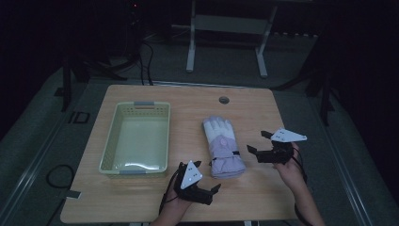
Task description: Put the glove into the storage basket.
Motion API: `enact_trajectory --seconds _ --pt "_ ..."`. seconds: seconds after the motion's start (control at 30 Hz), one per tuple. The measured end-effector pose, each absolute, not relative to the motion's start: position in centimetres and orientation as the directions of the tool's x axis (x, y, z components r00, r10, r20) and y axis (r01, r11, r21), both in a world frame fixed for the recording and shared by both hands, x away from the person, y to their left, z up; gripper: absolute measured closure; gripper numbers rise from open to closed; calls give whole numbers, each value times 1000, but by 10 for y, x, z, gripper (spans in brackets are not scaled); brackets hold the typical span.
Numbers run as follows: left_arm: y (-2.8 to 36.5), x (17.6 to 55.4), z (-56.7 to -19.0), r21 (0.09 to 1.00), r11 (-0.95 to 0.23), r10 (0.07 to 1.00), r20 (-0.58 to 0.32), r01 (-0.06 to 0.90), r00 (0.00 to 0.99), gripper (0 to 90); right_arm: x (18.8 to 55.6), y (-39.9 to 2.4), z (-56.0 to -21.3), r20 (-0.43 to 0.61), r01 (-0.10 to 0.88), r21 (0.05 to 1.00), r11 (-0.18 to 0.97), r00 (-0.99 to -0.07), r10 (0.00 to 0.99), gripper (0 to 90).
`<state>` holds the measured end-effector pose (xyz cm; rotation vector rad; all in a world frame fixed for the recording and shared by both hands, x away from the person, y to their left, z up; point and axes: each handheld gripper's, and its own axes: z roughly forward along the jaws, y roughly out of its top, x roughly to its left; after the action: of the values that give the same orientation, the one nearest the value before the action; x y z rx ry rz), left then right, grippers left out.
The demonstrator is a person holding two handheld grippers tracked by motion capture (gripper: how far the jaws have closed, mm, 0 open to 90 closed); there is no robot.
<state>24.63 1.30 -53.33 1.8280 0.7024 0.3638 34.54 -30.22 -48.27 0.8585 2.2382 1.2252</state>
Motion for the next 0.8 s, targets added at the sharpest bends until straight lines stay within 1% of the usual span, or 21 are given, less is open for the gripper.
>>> enact_trajectory --seconds 0.1,0.13,0.2,0.4,0.53,0.67,0.7,0.8 --pt "7 256 -522 924 -235 633 -91 302 769 0 345 -304 -480 -77 330 844 423 -705 705 136" --pt "5 259 -519 920 -239 636 -94 312 766 0 345 -304 -479 -51 342 848 405 -707 705 134" --pt "-2 268 -511 914 -250 642 -92 321 762 0 346 -303 -478 -59 335 850 406 -707 705 129" --pt "-11 287 -500 923 -231 647 -90 308 757 0 351 -299 -476 -15 375 842 388 -703 711 115" --pt "-14 303 -496 924 -209 658 -111 322 745 0 355 -293 -478 -4 377 842 386 -711 703 113" --pt "-16 315 -496 925 -222 658 -91 308 747 0 361 -286 -480 1 382 839 387 -714 701 113" --pt "-17 318 -495 925 -231 667 -76 302 741 0 363 -284 -481 -2 380 839 390 -713 701 124" --pt "-20 326 -496 925 -230 667 -75 302 741 0 371 -277 -483 -16 376 837 398 -711 703 148"
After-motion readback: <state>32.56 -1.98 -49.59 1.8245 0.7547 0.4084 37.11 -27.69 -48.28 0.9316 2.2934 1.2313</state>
